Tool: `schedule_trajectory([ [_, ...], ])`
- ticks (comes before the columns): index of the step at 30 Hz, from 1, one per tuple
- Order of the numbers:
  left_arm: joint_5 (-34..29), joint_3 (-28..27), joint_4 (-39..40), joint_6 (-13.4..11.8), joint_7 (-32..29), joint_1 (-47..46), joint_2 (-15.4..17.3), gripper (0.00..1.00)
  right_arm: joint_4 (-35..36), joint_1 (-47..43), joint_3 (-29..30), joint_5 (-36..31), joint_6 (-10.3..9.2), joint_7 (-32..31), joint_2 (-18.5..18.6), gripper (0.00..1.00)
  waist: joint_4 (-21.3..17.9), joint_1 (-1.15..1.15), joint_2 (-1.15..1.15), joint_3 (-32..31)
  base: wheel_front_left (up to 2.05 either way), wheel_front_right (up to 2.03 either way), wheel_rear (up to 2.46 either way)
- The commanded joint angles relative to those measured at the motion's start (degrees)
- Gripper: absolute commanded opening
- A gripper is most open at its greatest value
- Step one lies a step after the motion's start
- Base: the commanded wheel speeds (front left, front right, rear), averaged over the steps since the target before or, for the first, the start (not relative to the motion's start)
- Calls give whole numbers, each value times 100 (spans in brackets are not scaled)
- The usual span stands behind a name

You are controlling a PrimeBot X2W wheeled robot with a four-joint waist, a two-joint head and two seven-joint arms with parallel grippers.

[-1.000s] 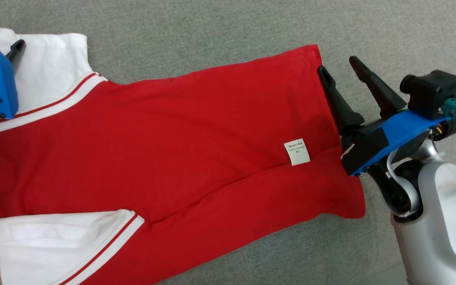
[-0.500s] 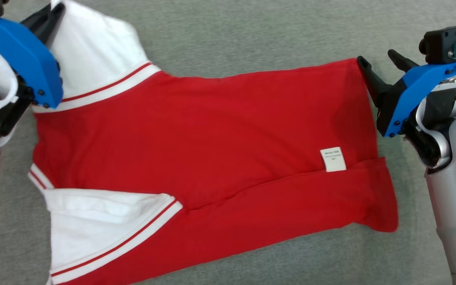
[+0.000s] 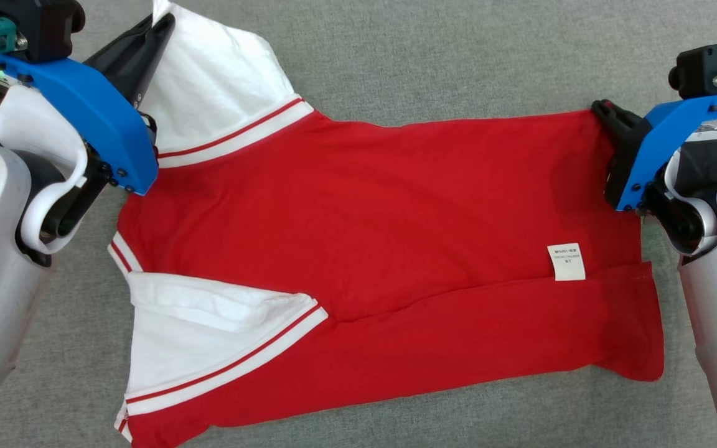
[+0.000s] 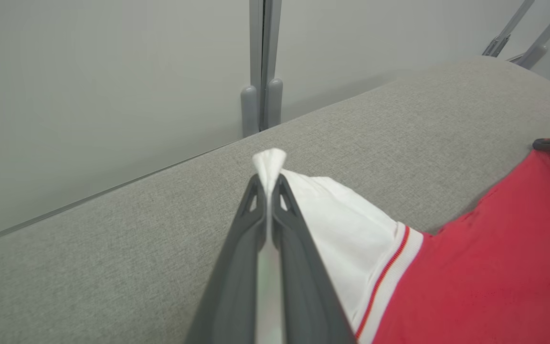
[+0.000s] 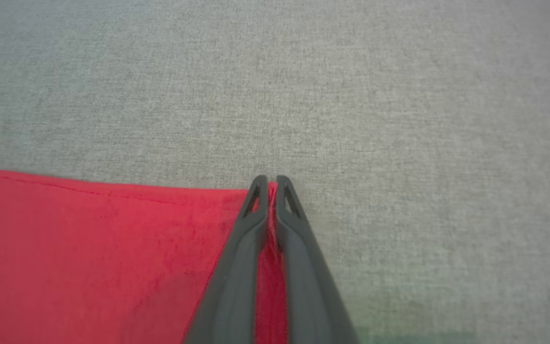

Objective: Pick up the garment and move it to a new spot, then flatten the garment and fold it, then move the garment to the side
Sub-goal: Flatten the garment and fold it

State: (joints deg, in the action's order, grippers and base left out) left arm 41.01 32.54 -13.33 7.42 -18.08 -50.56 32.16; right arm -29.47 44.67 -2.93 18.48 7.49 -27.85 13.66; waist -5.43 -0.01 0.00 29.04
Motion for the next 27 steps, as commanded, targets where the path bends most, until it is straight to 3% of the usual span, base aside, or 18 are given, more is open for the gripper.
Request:
schedule_trajectory([
  [1,29,20,13,2,39,54,5,0,-16,-7,19,-5,1,44,50,0,-1,1,0,-16,0,0,0],
  [8,293,41,231,3,658,425,75,0,187,-426,-88,94,1,680,79,0,74,1,0,-377,0,0,0],
  [12,429,21,601,-18,1056,1129,195,0,575,-1008,-149,186,1,1076,169,0,152,1,0,-670,0,0,0],
  [17,507,25,1101,-248,1559,2281,340,0,1105,-1942,119,166,1,1458,199,0,243,1,0,-1060,0,0,0],
  [22,600,106,1253,-474,2070,3297,206,0,1554,-2820,511,105,1,1672,-103,0,332,1,0,-1359,0,0,0],
  [27,697,226,969,-532,2445,3926,20,0,1883,-3416,624,-9,1,1679,-407,0,316,1,0,-1531,0,0,0],
])
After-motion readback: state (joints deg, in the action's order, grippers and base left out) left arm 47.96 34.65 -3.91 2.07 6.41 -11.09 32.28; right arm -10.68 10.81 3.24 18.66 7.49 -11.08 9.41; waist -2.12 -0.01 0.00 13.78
